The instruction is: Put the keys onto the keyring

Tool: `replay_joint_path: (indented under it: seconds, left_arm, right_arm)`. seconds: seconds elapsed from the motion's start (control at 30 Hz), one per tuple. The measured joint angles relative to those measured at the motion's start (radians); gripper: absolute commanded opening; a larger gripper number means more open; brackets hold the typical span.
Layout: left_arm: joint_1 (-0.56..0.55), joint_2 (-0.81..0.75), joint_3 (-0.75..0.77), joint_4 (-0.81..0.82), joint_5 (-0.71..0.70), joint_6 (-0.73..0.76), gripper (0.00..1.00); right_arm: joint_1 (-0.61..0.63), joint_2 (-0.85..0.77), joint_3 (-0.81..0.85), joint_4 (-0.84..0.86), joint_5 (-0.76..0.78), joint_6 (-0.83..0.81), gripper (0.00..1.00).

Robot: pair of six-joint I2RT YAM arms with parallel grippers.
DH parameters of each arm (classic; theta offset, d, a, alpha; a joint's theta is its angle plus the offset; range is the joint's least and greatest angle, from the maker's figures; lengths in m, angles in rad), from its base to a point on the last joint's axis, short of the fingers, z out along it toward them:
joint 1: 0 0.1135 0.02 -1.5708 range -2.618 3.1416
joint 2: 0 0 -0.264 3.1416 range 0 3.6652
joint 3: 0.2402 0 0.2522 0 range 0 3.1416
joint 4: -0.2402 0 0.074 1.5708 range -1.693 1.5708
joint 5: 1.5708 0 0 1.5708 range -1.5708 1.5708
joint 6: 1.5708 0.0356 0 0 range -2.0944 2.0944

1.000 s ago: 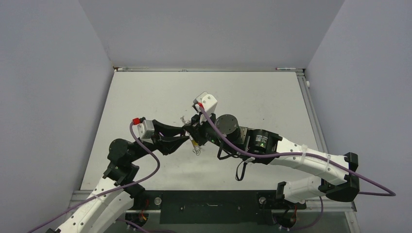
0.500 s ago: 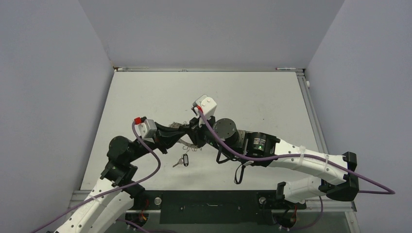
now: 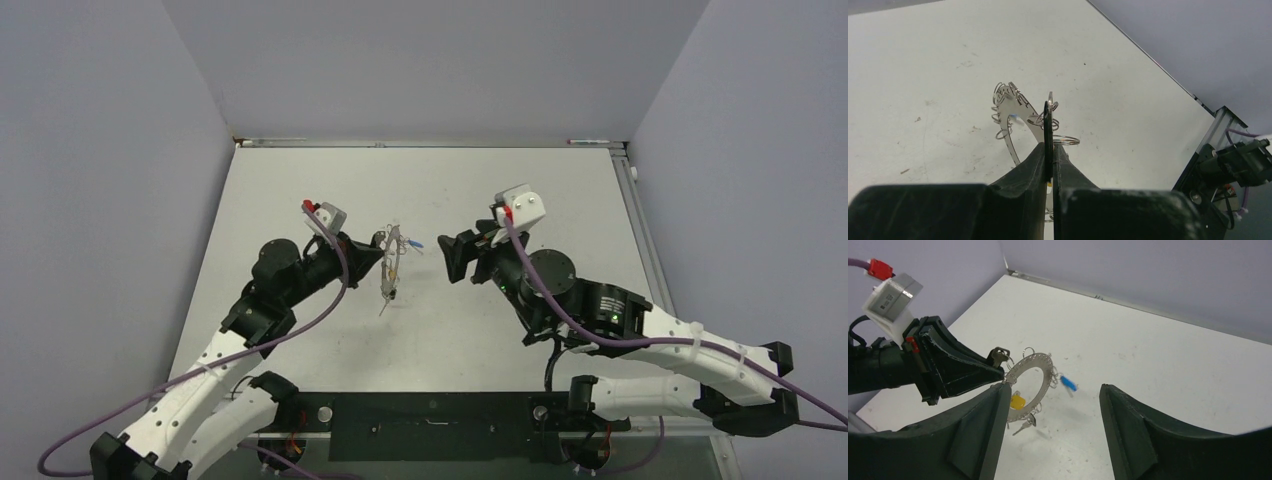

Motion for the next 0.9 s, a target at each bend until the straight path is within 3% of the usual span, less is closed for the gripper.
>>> replay_joint_path:
  seconds: [0.3, 0.57, 0.67, 0.8, 0.9]
  left_arm:
    - [-0.047, 0.254, 0.131, 0.034, -0.150, -0.109, 0.00]
    - [-0.116, 0.617, 0.459, 0.066, -0.134, -0.099, 0.00]
    - [-0.147, 0.676, 0.565, 0.063, -0.132, -0.076, 0.00]
    - [-0.189, 0.624, 0.510, 0.099, -0.149, -0.068, 0.00]
    - [-0.193, 0.536, 0.317, 0.161, -0.167, -0.093, 0.00]
  right_arm:
    - [-0.006, -0.129, -0.060, 0.029, 0.155, -0.002, 0.68]
    - [-0.009, -0.153, -0.066, -0.006, 0.200, 0.014, 0.67]
    - [-0.013, -0.180, -0.068, -0.015, 0.203, 0.026, 0.66]
    - [-0.013, -0.236, -0.089, -0.022, 0.209, 0.038, 0.66]
    - [-0.013, -0.264, -0.102, -0.026, 0.216, 0.044, 0.66]
